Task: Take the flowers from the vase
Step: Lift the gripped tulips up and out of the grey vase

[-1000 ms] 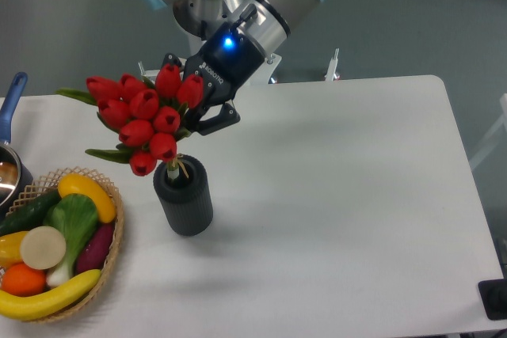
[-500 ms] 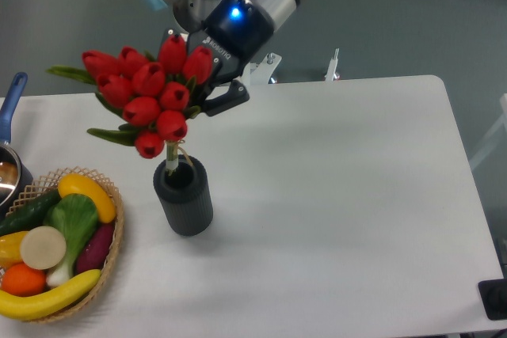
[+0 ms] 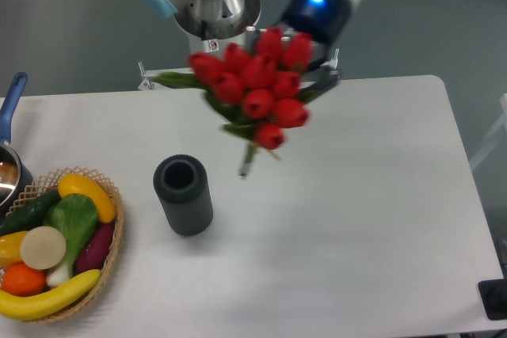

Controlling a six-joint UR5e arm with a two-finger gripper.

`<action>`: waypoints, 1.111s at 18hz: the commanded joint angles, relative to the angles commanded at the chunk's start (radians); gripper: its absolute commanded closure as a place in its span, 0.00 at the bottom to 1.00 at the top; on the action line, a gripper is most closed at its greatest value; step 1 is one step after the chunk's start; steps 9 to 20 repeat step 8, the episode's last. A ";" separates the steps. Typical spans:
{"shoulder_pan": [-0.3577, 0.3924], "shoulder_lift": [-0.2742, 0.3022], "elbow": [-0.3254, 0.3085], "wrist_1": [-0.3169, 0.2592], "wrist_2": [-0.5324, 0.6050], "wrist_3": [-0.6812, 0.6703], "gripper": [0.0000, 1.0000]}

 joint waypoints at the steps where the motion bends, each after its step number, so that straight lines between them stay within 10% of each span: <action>1: 0.006 -0.008 -0.002 0.002 0.000 0.008 0.63; 20: 0.020 -0.031 -0.024 0.003 0.005 0.043 0.63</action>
